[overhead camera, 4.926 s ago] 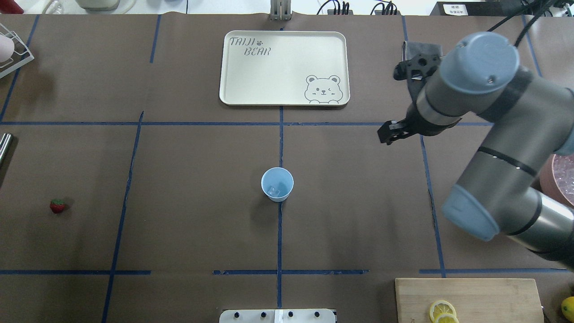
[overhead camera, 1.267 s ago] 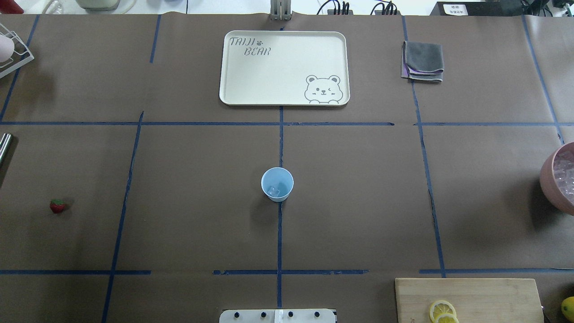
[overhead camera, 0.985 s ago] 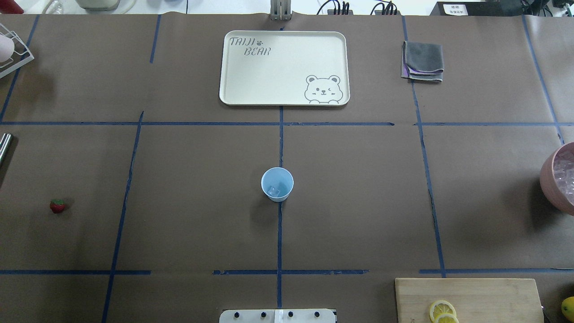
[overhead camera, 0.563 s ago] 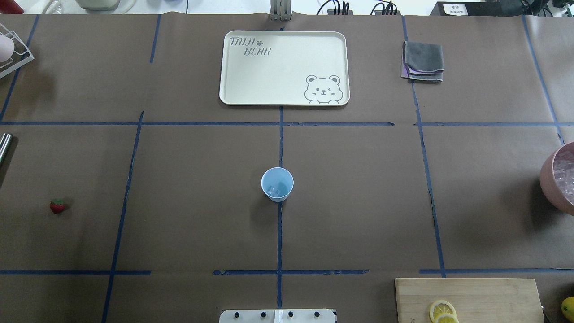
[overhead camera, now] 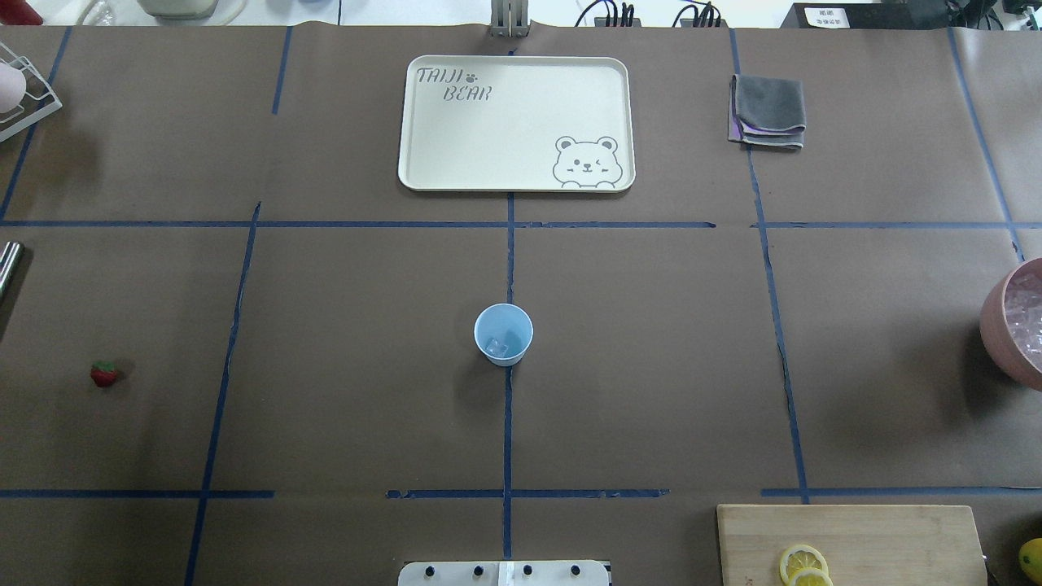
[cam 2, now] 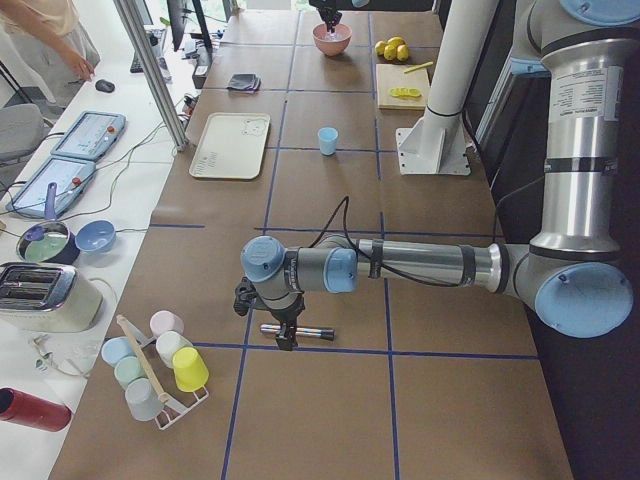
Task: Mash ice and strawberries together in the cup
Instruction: 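Grasp another ice cube from the pink bowl with the right gripper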
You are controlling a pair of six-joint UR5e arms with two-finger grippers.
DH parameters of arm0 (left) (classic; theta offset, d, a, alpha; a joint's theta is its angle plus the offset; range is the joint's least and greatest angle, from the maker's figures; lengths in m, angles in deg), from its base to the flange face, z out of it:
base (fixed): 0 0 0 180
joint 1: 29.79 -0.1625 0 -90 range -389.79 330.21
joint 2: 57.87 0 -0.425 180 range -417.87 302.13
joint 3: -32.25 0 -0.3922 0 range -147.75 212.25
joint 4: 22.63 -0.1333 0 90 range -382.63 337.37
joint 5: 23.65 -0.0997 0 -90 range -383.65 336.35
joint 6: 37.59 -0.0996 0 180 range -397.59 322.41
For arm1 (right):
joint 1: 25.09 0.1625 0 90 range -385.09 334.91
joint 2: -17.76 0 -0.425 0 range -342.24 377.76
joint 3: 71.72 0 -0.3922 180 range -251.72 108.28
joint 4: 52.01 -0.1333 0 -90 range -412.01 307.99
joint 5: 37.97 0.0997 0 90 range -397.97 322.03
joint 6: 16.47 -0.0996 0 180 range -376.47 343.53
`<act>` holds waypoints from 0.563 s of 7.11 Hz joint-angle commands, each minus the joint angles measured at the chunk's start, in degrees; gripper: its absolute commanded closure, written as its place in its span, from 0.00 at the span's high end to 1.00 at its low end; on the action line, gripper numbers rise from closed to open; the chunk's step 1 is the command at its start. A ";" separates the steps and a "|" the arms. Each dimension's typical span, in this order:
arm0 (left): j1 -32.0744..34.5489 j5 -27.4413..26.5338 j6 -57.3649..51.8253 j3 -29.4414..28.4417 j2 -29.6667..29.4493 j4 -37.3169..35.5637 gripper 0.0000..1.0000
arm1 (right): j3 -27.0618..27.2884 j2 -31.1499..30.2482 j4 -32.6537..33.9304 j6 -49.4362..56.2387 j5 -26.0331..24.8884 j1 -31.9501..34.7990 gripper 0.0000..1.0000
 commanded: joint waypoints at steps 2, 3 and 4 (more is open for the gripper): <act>0.00 0.00 0.07 0.02 0.00 0.00 1.00 | 6.30 2.27 -0.32 -35.12 0.97 0.63 0.01; 0.00 0.00 0.16 0.20 0.00 0.00 1.00 | 6.58 6.55 0.20 -42.02 0.53 0.63 0.01; 0.00 0.00 0.33 0.72 0.00 0.00 1.00 | 6.40 9.37 0.47 -45.30 0.36 -0.15 0.01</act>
